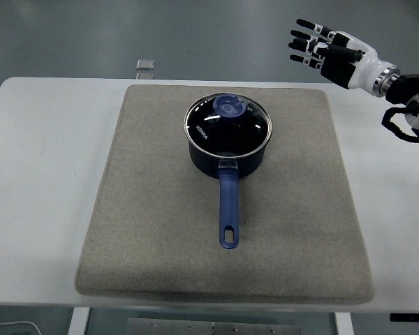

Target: Lift the pot lid and place it to the right of the pot.

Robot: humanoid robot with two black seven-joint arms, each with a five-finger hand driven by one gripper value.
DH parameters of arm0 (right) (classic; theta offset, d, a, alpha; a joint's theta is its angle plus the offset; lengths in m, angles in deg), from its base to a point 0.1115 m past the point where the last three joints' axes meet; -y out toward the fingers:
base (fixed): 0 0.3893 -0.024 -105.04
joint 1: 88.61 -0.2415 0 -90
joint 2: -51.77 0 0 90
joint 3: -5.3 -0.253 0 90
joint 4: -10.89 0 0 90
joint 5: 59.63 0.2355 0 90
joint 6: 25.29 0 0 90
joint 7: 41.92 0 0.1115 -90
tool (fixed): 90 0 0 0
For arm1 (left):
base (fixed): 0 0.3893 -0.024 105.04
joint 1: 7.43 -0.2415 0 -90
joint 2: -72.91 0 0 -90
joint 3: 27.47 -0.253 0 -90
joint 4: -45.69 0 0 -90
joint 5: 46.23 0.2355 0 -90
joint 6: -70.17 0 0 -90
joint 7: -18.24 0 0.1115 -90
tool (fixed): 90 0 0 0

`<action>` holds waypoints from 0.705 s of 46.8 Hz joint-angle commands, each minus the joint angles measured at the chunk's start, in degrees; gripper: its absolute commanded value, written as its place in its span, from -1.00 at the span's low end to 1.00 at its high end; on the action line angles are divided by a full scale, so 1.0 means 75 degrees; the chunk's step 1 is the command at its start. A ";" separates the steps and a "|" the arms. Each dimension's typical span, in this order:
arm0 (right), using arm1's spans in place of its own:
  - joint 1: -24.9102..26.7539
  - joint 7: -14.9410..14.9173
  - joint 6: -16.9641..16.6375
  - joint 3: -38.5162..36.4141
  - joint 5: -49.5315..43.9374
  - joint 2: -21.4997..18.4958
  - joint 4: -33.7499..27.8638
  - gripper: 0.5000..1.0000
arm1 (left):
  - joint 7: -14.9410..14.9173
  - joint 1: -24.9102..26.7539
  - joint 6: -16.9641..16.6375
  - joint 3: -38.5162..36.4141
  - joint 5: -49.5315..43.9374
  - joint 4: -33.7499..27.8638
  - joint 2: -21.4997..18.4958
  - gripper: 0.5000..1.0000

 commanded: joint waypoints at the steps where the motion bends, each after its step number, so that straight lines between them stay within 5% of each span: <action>1: -0.0012 -0.0001 0.0000 0.0010 -0.0003 0.0002 0.0000 0.69 | 0.0012 -0.0013 0.0000 0.0000 0.0000 0.0014 0.0000 1.00; 33: -0.0024 -0.0013 0.0024 0.0057 -0.0132 0.0002 0.0000 0.69 | 0.0012 -0.0001 -0.0011 0.0000 0.0000 0.0014 0.0000 1.00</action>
